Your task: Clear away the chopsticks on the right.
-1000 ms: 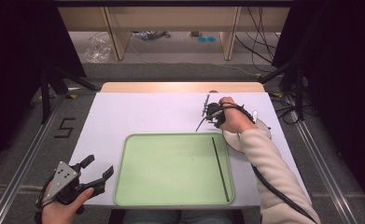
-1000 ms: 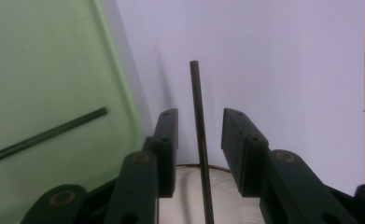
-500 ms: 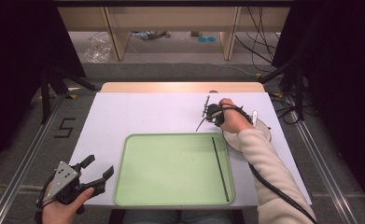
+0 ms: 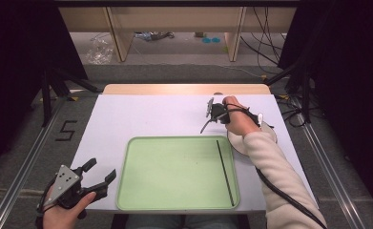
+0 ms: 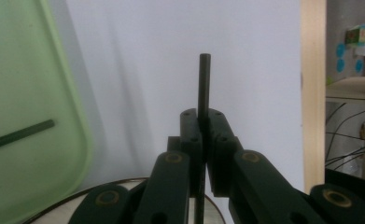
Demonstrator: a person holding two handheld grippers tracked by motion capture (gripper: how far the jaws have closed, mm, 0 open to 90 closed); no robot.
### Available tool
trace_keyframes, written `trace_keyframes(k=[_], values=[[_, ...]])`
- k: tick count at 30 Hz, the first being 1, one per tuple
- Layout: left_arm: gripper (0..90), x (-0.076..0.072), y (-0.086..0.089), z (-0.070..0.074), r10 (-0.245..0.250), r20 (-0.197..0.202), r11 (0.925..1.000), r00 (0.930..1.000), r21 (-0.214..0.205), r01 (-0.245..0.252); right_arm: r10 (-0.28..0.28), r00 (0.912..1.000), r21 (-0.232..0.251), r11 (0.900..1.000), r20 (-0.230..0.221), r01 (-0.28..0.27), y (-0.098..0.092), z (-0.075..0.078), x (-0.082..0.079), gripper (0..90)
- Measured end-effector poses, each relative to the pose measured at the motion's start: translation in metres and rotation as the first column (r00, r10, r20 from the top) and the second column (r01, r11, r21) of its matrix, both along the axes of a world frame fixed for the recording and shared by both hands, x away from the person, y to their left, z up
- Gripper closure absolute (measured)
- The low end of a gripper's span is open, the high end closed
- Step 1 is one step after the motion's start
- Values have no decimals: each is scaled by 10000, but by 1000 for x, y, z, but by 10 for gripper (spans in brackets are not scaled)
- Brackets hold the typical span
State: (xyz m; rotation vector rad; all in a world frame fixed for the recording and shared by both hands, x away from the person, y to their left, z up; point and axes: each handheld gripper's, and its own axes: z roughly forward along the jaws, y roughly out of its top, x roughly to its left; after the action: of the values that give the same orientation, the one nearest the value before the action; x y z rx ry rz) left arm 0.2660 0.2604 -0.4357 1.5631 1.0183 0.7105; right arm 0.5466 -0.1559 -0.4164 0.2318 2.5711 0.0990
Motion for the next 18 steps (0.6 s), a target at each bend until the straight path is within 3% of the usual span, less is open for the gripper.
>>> trace_keyframes(k=[10, 18], values=[[206, 0, 0, 0, 5, 8, 10000, 10000, 27, -5, -79, 9922, 962, 9954, 1240, -41, -4, 31, -5, 878], [206, 0, 0, 0, 7, 2, 10000, 10000, 38, -7, -374, 9872, 2059, 9786, 1550, 47, -8, 46, -9, 879]])
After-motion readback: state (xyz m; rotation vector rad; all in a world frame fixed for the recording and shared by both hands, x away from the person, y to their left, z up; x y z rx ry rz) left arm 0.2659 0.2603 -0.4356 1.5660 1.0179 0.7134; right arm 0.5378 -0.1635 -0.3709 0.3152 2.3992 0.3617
